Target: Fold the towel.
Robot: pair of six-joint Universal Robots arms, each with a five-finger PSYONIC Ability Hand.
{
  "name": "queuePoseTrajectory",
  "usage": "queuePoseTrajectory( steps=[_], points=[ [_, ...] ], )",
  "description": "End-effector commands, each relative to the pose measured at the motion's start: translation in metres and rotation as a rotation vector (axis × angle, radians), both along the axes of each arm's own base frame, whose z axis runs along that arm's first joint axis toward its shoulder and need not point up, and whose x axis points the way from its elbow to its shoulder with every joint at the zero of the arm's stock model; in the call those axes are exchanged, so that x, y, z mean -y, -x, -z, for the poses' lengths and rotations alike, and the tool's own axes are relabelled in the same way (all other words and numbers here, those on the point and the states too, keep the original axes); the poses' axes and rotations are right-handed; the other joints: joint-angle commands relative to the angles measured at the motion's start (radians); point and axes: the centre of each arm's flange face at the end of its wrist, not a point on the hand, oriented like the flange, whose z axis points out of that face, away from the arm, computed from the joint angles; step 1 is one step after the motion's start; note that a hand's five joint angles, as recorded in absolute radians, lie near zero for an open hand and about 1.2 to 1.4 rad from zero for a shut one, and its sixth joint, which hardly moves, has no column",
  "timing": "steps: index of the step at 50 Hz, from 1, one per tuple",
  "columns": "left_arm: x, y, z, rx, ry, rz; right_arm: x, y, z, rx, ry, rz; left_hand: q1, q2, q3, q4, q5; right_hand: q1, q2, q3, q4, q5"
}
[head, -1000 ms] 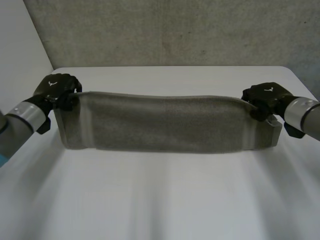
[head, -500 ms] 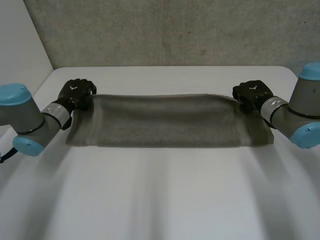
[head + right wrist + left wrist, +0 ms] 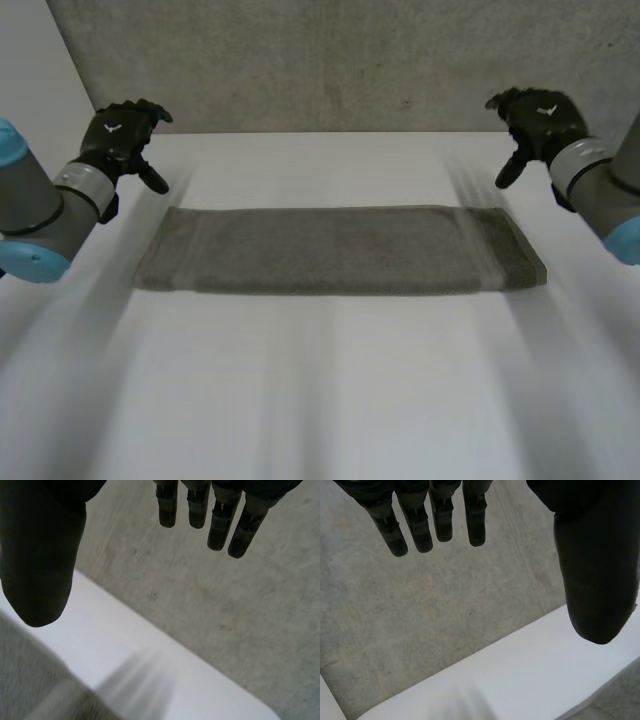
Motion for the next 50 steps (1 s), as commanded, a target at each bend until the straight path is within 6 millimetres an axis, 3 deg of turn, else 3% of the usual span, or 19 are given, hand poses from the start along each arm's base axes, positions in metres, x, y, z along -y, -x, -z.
queuePoseTrajectory(
  steps=[1, 3, 5, 7, 8, 13, 21, 26, 33, 44, 46, 50],
  points=[
    [-0.041, -0.004, -0.022, -0.056, -0.048, 0.009, -0.036, 0.008, -0.018, 0.006, -0.034, -0.004, -0.072, -0.050, -0.062, -0.067, -0.026, -0.054, -0.066, -0.072, -0.084, -0.060],
    [-0.050, -0.005, -0.021, -0.060, -0.063, 0.011, -0.043, 0.010, -0.012, -0.008, -0.065, -0.003, -0.075, -0.053, -0.065, -0.070, -0.029, -0.054, -0.066, -0.072, -0.084, -0.060],
    [-0.058, -0.005, -0.020, -0.059, -0.074, 0.012, -0.059, 0.012, 0.012, -0.061, -0.168, -0.007, -0.075, -0.053, -0.065, -0.070, -0.029, -0.054, -0.066, -0.072, -0.084, -0.060],
    [-0.070, -0.007, -0.009, -0.057, -0.098, 0.009, -0.065, 0.013, 0.022, -0.098, -0.206, -0.009, -0.075, -0.053, -0.065, -0.070, -0.029, -0.054, -0.066, -0.072, -0.084, -0.060],
    [-0.070, -0.007, -0.009, -0.057, -0.098, 0.009, -0.065, 0.013, 0.022, -0.098, -0.206, -0.009, -0.075, -0.053, -0.065, -0.070, -0.029, -0.054, -0.066, -0.072, -0.084, -0.060],
    [-0.082, -0.009, 0.008, -0.057, -0.114, 0.003, -0.083, 0.021, 0.064, -0.257, -0.283, -0.033, -0.075, -0.053, -0.065, -0.070, -0.029, -0.054, -0.066, -0.072, -0.084, -0.060],
    [-0.083, -0.015, 0.021, -0.063, -0.057, -0.012, -0.063, 0.038, 0.102, -0.277, -0.223, 0.008, -0.075, -0.053, -0.065, -0.070, -0.029, 0.011, 0.000, -0.007, -0.018, 0.005],
    [-0.085, -0.017, 0.025, -0.063, -0.064, -0.017, -0.057, 0.041, 0.111, -0.273, -0.206, 0.019, -0.075, -0.053, -0.065, -0.070, -0.029, 0.170, 0.159, 0.152, 0.141, 0.164],
    [-0.086, -0.017, 0.028, -0.062, -0.072, -0.016, -0.055, 0.043, 0.119, -0.275, -0.221, 0.022, -0.078, -0.056, -0.068, -0.073, -0.032, 0.182, 0.171, 0.164, 0.153, 0.176],
    [-0.088, -0.016, 0.031, -0.061, -0.078, -0.013, -0.051, 0.041, 0.132, -0.274, -0.233, 0.005, -0.078, -0.056, -0.068, -0.073, -0.032, 0.717, 0.705, 0.699, 0.687, 0.711],
    [-0.088, -0.016, 0.031, -0.060, -0.076, -0.014, -0.048, 0.042, 0.131, -0.270, -0.221, -0.003, -0.078, -0.056, -0.068, -0.073, -0.032, 1.129, 1.117, 1.110, 1.099, 1.123],
    [-0.089, -0.016, 0.032, -0.060, -0.076, -0.013, -0.040, 0.056, 0.124, -0.265, -0.208, 0.036, -0.078, -0.056, -0.068, -0.073, -0.032, 1.168, 1.156, 1.150, 1.138, 1.162]
  ],
)
